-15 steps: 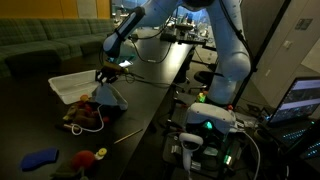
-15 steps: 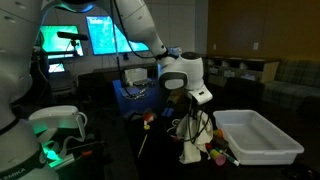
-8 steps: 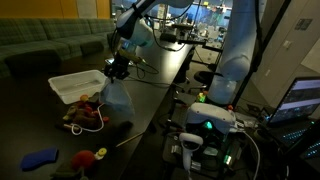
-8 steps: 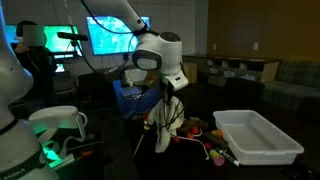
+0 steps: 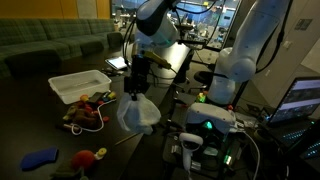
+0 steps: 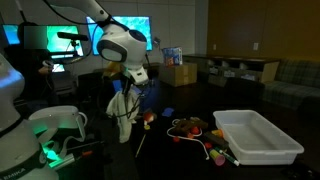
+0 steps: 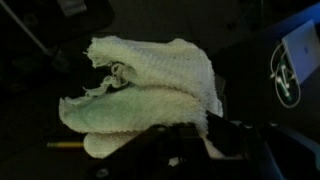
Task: Use the towel to sweep the things on the table to the left and then put the towel in the white bin
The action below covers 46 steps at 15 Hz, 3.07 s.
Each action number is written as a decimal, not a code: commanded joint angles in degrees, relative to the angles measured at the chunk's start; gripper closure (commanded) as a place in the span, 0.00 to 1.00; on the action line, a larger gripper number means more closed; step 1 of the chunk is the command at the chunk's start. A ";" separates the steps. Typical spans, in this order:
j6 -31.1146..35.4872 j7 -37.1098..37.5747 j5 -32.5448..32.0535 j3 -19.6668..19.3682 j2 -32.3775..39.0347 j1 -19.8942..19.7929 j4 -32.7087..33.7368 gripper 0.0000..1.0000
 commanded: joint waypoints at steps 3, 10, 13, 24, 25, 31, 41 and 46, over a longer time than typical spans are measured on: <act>-4.02 -3.22 2.61 2.12 12.20 6.58 3.10 0.91; 8.20 6.30 -9.18 -1.81 28.19 6.40 10.20 0.91; 12.46 9.51 -13.22 -4.58 33.78 5.99 13.03 0.91; 12.57 25.31 -32.85 -11.53 41.99 6.72 23.76 0.91; 12.18 26.46 -34.55 -11.79 42.07 7.09 25.16 0.91; 4.89 25.66 -39.46 -9.68 45.13 7.44 36.22 0.91; 0.65 18.26 -38.38 -4.10 40.60 7.29 40.67 0.91; 1.68 13.87 -36.38 -1.71 32.10 6.44 37.05 0.91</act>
